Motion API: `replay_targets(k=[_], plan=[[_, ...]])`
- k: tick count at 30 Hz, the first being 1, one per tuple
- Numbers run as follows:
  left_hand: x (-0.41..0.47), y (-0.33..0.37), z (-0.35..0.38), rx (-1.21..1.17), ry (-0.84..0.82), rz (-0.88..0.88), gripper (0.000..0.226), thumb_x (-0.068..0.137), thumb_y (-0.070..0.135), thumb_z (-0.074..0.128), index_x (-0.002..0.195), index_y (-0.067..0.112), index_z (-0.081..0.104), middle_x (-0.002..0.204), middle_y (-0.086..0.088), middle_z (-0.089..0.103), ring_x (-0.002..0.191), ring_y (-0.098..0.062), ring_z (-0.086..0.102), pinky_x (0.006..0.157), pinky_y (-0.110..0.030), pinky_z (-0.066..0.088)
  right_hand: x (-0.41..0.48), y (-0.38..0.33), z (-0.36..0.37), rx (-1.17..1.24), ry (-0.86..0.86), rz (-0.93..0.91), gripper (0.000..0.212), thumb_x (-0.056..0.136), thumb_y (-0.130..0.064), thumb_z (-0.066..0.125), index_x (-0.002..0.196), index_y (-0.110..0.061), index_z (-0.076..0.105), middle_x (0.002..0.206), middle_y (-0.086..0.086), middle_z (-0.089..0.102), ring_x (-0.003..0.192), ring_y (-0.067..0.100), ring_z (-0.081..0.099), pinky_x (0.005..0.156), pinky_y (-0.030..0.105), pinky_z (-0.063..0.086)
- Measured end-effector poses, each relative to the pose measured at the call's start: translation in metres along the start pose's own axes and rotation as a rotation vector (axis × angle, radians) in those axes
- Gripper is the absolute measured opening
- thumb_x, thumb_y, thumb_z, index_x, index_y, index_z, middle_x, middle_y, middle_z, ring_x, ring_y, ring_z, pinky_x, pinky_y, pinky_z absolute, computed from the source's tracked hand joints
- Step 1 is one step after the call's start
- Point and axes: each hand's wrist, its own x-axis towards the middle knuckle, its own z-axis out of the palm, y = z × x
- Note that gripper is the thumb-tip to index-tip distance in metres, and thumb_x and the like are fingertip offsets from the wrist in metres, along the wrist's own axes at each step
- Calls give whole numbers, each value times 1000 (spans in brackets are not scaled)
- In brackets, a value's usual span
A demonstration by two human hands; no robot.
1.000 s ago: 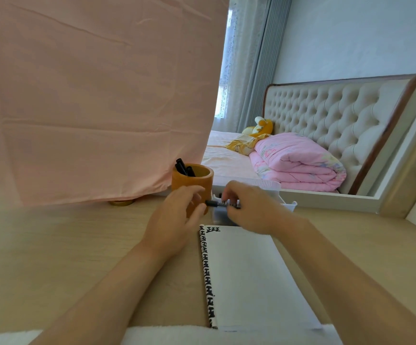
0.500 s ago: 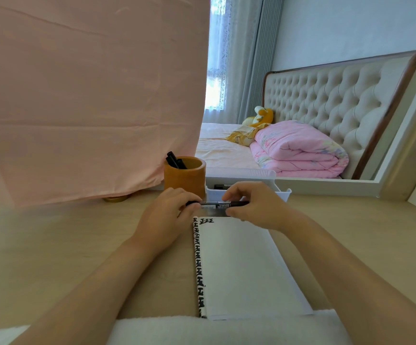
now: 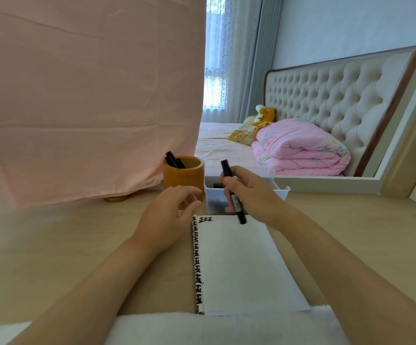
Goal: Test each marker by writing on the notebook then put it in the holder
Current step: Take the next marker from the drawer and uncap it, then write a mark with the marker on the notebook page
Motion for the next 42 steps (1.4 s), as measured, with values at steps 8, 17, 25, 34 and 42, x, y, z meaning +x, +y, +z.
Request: replay_targets(k=[8,17,25,34,42], plan=[[0,2,1,128,-55,106,44,95,37,57,137,35,46,127,19,52,108,3,48,78,-15,45,-5,8,12,-694,-269,48,22,104,-41,40,98,-33,60,97,-8,62,93,14,57,84,30,45],[1,-3,1,135,-156,155,19,95,34,59,112,33,67,95,19,59,81,0,51,64,-18,40,0,15,11,-664,-311,-47,15,104,-35,46,99,-31,60,81,-10,59,74,8,53,72,23,41],[6,-2,-3,115,-252,54,17,100,32,50,101,37,66,82,16,57,80,-1,52,61,-23,40,5,31,13,-861,-47,-468,26,98,-43,52,103,-27,73,78,-17,56,72,6,50,64,23,40],[8,-10,-5,135,-275,78,18,99,35,53,109,35,67,88,18,56,82,0,51,65,-25,42,0,24,12,-813,-146,-248,29,101,-43,47,104,-28,73,79,-13,62,70,7,56,67,26,47],[3,-41,-17,193,-225,-148,25,97,34,56,121,32,63,108,17,58,91,-3,51,74,-20,40,0,24,-4,-524,-57,-78,28,103,-25,48,85,-29,68,78,-6,58,76,11,54,72,28,42]])
